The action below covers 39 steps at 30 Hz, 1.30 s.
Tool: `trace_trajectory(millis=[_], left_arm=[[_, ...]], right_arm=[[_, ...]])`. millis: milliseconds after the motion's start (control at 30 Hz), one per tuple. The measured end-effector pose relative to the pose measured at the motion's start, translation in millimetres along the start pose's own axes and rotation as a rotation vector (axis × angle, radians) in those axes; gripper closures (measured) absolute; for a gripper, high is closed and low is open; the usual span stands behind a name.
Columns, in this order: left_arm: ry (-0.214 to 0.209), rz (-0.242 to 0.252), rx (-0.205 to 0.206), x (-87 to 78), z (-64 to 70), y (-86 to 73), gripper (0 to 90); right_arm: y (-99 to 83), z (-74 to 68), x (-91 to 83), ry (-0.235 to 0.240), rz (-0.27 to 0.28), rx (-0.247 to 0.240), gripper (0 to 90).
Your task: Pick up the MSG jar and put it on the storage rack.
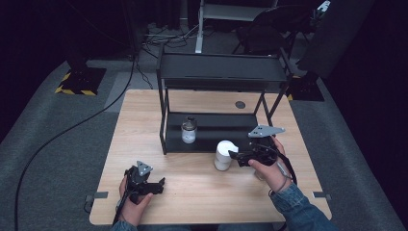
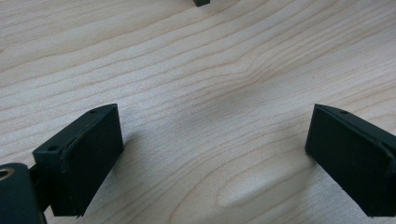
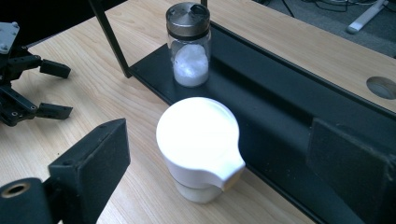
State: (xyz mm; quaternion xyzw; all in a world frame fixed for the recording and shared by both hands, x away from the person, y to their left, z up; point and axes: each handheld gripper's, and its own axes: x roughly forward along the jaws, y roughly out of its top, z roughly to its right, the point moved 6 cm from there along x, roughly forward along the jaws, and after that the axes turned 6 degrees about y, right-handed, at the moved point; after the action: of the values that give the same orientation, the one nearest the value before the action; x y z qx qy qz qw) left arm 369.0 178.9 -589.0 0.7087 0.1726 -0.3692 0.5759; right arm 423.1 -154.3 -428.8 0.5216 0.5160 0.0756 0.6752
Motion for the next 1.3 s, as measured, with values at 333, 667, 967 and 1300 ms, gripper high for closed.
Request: trace_trajectory(millis=[333,667,967,1300], left_arm=[[0.000,0.000,-0.001,0.0,0.0,0.0,3.9],[0.000,0.000,-0.001,0.0,0.1,0.0,3.9],[0.000,0.000,-0.001,0.0,0.0,0.0,4.0],[0.000,0.000,0.000,0.0,0.0,0.0,3.9]], right_arm=[[3.2,-3.7,11.7,0.009,-0.009,-0.012,6.2],[2.2,-7.6,25.4,0.017,-0.026,-0.008,6.0],[-4.7,-7.0,38.8,0.020,-0.053,-0.002,6.1],[-10.0,-5.7,50.7,0.026,-0.076,0.004,6.7]])
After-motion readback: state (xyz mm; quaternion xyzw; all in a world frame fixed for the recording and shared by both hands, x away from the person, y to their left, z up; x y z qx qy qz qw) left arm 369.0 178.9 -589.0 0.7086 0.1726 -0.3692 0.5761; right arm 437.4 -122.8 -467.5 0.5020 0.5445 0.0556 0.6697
